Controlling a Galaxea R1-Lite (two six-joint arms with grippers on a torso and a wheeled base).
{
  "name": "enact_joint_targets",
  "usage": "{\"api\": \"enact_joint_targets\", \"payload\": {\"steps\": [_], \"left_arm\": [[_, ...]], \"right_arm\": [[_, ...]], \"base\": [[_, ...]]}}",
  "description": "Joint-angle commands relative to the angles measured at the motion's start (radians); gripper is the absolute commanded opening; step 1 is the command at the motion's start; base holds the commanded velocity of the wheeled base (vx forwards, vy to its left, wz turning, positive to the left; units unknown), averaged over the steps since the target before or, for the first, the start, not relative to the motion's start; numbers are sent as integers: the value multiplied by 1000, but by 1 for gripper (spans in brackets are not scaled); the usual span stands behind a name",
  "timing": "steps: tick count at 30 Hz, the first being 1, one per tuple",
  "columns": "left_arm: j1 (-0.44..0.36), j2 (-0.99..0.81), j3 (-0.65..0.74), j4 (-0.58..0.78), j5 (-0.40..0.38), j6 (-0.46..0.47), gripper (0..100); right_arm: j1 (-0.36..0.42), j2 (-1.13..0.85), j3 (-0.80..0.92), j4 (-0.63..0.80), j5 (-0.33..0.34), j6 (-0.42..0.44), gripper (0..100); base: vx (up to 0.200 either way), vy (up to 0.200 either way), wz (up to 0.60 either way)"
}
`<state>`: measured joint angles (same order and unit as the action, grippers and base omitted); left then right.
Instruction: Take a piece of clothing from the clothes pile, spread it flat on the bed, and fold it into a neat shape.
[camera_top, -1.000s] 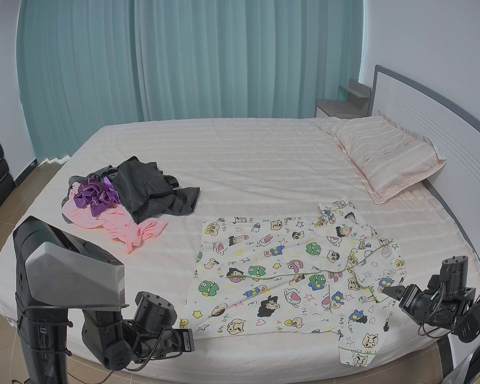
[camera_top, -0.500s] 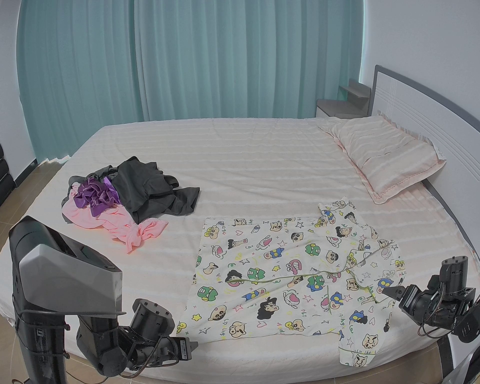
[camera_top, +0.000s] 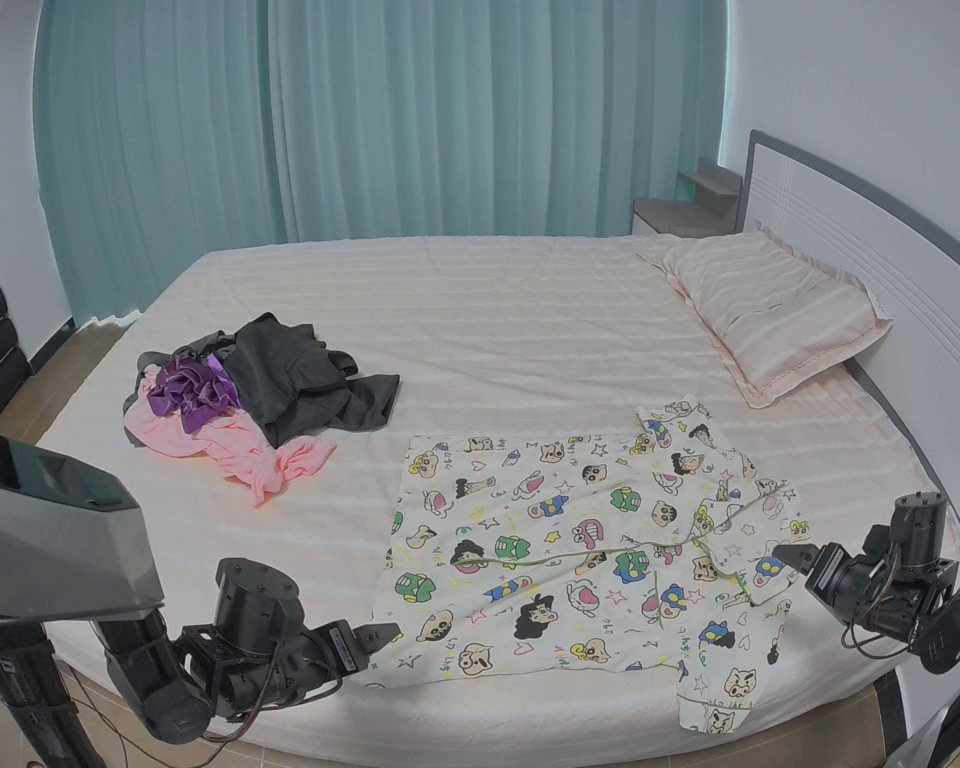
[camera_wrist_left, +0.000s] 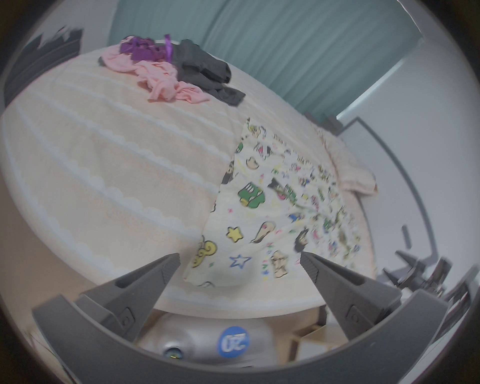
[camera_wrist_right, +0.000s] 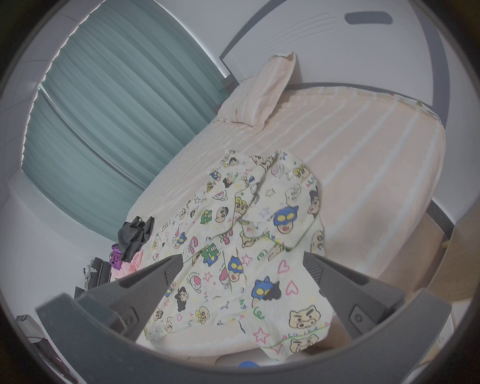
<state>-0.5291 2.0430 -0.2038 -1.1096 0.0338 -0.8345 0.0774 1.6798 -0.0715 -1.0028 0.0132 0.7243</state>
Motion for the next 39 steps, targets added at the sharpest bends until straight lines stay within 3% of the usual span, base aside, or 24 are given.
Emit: {"api": "enact_joint_targets", "payload": {"steps": [1,7,15,19,31,39], "left_arm": [[6,-142,6,-1,3,-127,100],[6,-141,7,-1,0,-156,100],[1,-136,17,-1,6,-195,100],[-3,-132,12,-1,6,-213,100],[-28,-93,3,-3,8,-219,100],[-26,-93,1,-18,29,-224,100]], "right_arm": [[-27,-5,-94,36,10,-48,100],[-39,43,-206,75,34,-97,100],[-93,129,-356,184,136,-124,100],[-114,201,-424,214,152,-143,100],[-140,377,-607,216,188,-186,100],[-125,483,-774,288,194,-187,100]], "base": [[0,0,0],[200,0,0],[0,0,0],[0,0,0],[0,-200,0],[0,0,0]]}}
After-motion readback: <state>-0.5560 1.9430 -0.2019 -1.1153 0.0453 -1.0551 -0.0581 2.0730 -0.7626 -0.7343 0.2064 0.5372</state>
